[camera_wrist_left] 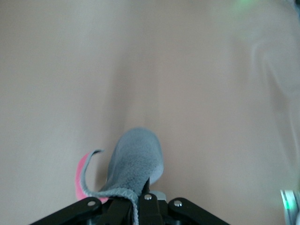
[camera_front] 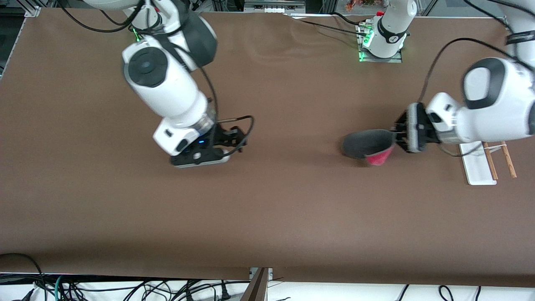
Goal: Pass towel and hang on rack
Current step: 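Carry the towel to the wooden rack while the right gripper withdraws, then drape the towel over the rack stick and open the left gripper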
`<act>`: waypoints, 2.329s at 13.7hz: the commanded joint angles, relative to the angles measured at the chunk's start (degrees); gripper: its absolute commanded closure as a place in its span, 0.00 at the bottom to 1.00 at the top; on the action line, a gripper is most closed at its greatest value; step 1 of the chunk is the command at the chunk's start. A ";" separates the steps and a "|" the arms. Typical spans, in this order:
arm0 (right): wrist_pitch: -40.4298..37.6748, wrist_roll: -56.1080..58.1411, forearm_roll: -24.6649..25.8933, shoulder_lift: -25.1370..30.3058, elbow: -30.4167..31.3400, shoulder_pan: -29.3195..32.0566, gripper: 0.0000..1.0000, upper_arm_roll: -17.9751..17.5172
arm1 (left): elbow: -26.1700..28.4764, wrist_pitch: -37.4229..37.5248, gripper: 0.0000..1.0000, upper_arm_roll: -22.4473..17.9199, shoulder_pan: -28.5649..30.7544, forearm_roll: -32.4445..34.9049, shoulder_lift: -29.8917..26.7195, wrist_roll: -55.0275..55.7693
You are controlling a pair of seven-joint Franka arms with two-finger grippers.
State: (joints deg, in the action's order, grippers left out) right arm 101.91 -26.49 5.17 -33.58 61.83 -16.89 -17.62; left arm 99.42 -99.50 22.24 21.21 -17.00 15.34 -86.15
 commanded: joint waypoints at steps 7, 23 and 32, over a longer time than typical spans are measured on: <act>-8.04 29.35 -0.07 18.18 18.83 14.60 0.00 10.84 | -11.96 4.84 1.00 0.61 22.25 13.40 8.55 0.72; -15.16 23.94 -0.42 29.45 24.30 21.11 0.00 11.99 | -24.89 -8.25 1.00 -8.70 31.52 15.24 27.37 -11.84; -15.16 24.03 -0.33 28.22 23.51 20.50 0.00 11.73 | -24.72 -10.45 0.00 -9.06 32.05 15.15 30.28 -11.14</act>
State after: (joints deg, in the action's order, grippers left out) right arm 86.74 -1.66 5.25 -6.10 84.63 3.57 -5.62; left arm 76.58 -110.14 12.81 52.75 -3.33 44.22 -96.93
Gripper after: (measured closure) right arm 0.000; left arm 0.551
